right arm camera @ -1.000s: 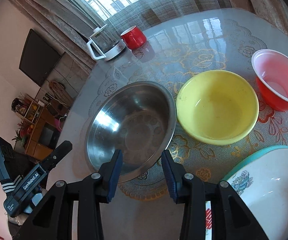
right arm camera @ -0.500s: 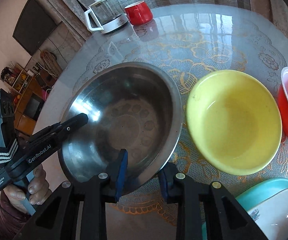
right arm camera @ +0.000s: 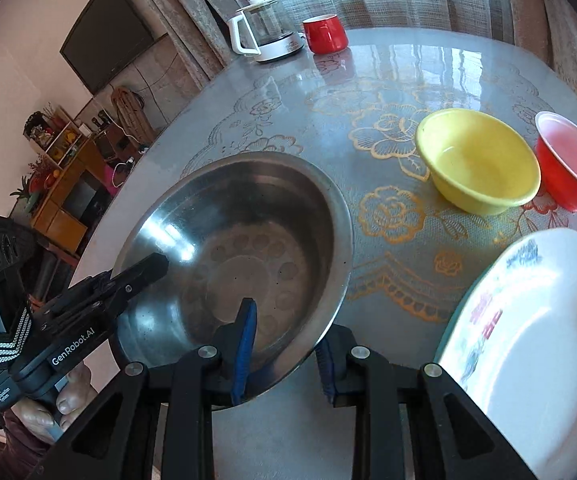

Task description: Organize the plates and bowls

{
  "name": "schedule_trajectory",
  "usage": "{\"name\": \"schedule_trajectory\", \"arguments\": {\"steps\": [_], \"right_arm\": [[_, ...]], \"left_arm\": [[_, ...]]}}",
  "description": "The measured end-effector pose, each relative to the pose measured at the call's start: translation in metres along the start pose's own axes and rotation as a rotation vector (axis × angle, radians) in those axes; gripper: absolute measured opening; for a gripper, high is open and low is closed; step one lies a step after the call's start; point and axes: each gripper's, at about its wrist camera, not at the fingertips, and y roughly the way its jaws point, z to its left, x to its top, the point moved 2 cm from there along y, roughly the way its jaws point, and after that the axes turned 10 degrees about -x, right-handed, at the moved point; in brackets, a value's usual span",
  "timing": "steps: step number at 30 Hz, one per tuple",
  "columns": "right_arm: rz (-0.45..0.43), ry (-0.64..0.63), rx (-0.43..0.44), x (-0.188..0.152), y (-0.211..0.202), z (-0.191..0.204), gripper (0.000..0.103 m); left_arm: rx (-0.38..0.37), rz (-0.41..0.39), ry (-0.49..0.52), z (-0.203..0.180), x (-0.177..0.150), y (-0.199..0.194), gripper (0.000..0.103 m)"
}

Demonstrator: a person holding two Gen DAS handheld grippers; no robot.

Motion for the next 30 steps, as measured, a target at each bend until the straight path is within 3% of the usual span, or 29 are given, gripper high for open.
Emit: {"name": "schedule_trajectory", "arguments": {"steps": [6,13,17,25,30], "right_arm": [[-0.005,-0.015,-0.033,-0.023,0.009,0.016,0.028],[-0.027,-0.009,-0.015,-0.028,0.003,0.021,0.029],[-0.034,0.001,0.006,-0.033,0.000,0.023,0.033],[-0.129,-0.016,-0.026,-0.052,-0.027,0.021,0.037],[-0.163,0.008,-0.022,-0.059,-0.045,0.012,0.038]], "left_arm": [[0.076,-0.004,0.024,-0.001,-0.031,-0.011,0.027],[0.076,-0.011,-0.027,0.004,-0.042,-0.018,0.027],[0.089,-0.047,-0.044,0.003,-0.043,-0.028,0.038],[0.188,-0.130,-0.056,0.000,-0.039,-0.060,0.041],[0.198,-0.155,-0.052,-0.015,-0.038,-0.076,0.051]]}}
